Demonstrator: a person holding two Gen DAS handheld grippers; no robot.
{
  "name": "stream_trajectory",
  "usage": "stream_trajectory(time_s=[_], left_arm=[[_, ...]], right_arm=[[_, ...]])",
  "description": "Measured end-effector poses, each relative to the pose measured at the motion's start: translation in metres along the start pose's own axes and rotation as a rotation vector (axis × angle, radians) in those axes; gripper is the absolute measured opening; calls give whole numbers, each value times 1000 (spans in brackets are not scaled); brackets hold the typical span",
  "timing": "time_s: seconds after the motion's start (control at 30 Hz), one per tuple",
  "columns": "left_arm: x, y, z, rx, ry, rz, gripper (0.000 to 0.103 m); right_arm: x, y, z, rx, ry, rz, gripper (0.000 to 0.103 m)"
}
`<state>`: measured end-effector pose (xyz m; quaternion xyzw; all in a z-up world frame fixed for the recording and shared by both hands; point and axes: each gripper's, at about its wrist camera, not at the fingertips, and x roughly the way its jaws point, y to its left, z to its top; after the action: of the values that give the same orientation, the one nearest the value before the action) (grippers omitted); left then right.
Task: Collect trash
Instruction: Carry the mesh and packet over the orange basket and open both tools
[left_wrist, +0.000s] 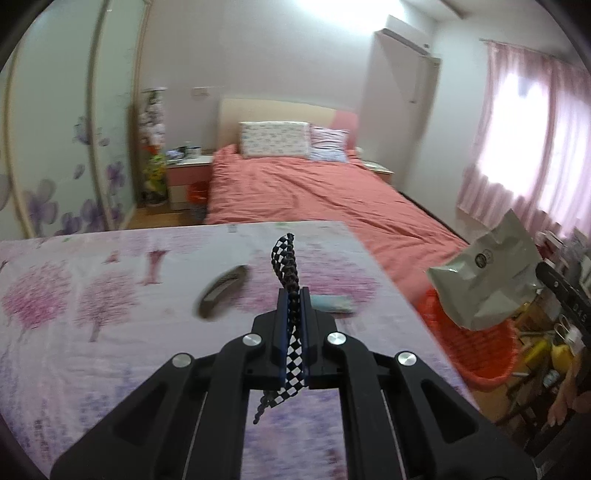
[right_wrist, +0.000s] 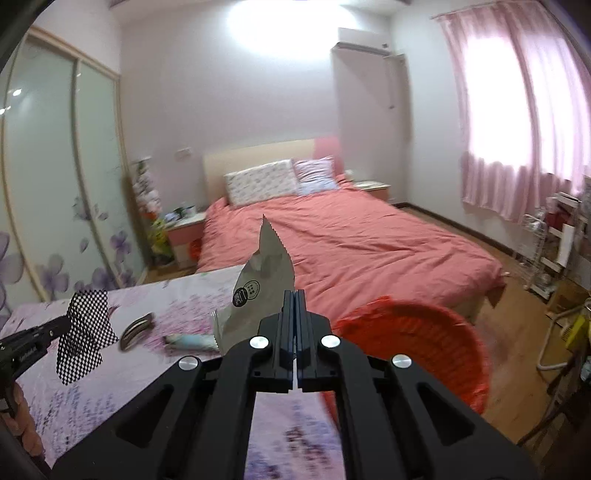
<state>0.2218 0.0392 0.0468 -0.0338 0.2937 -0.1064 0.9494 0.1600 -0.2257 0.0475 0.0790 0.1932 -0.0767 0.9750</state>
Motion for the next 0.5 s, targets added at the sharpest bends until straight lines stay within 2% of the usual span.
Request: stream_trajectory(time_s=[0.37,0.5], left_arm=[[44,-138,0,93,37,-258,7],[62,-187,-5,129,61,-337,7]], right_arm=[[9,-73,-11,68,-56,-211,1],[13,-96,-15,99,-62,-252,1]])
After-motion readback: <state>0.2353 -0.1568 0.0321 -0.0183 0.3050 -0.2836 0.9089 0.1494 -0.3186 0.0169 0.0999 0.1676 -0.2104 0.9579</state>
